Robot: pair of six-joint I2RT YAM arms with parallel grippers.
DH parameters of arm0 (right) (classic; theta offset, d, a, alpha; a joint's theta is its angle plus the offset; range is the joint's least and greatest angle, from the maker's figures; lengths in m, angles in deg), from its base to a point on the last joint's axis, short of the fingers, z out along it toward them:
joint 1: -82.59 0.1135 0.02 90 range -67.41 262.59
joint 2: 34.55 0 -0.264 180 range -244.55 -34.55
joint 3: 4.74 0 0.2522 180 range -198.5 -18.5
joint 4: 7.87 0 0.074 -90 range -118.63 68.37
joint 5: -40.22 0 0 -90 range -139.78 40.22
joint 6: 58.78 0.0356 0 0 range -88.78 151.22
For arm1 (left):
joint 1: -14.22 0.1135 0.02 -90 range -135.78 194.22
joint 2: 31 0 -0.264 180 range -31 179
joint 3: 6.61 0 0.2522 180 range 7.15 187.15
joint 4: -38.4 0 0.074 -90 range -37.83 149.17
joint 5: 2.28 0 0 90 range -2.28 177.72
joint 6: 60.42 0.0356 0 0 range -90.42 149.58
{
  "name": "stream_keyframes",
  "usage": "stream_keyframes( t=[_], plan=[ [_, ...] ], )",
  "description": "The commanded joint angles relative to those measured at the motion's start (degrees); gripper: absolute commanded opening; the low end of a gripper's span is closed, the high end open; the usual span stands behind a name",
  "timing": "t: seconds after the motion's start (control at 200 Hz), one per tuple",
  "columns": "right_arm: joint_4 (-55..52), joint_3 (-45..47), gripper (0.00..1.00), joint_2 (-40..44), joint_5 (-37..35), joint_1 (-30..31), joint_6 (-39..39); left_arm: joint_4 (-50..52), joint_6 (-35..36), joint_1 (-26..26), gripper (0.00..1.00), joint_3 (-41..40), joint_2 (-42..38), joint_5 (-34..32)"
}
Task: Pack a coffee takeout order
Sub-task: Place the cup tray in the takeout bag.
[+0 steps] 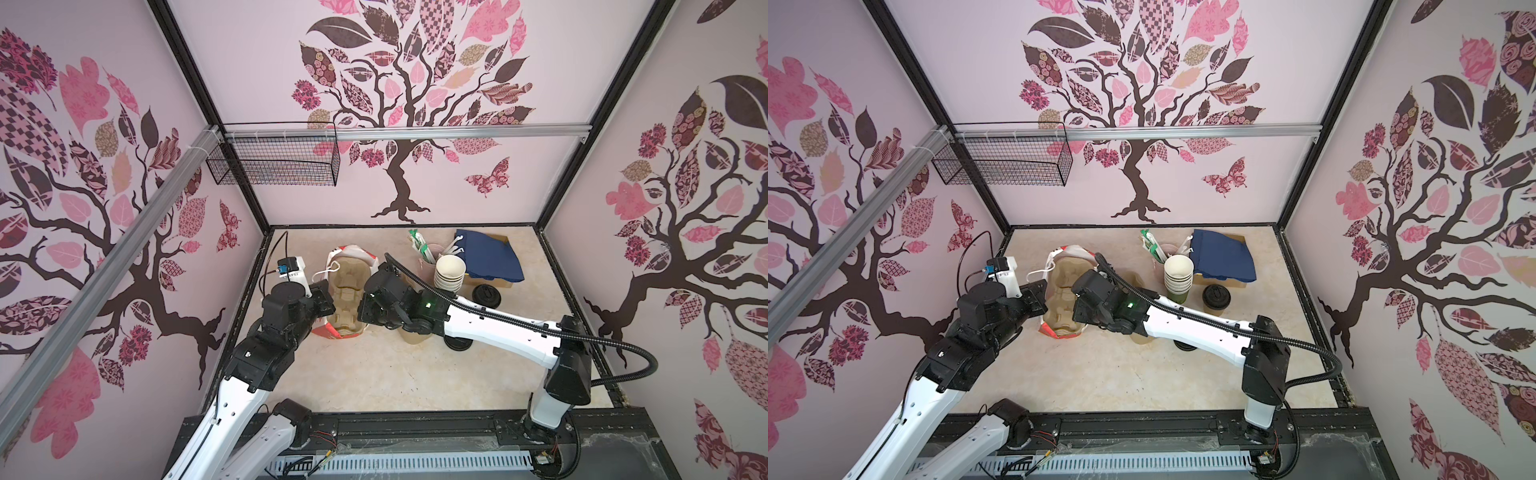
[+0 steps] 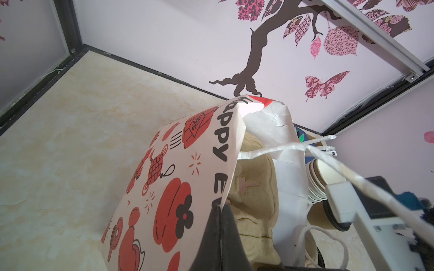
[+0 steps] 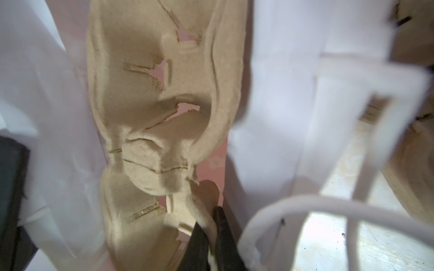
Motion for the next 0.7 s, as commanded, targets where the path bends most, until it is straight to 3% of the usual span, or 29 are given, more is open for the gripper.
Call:
stream_keyframes(
  t=[0.0,0.2,0.41,0.525,0.695],
  plan=[
    [-0.98,-3.2,0.09,-2.33,-0.36,0.48,-0.82,-0.35,-0.95,-0.14,0.0,-1.37,-0.8,3.09],
    [-1.97,-11.12,0.1,-7.92,-1.01,0.48,-2.09,0.75,-5.74,-0.14,0.0,-2.1,-2.48,8.26],
    [-2.05,-13.86,0.11,-10.12,-3.81,0.39,-1.47,0.28,-14.65,-0.14,0.0,-3.92,-5.28,7.41],
    [-1.6,-13.31,0.12,-10.04,-4.06,0.39,-1.12,-1.23,-19.53,-0.1,0.0,-5.62,-6.74,7.05],
    [0.41,-7.96,0.12,-7.53,-2.93,-0.48,-1.01,-0.06,-19.62,-0.14,0.0,-4.49,-7.39,5.87]
  ],
)
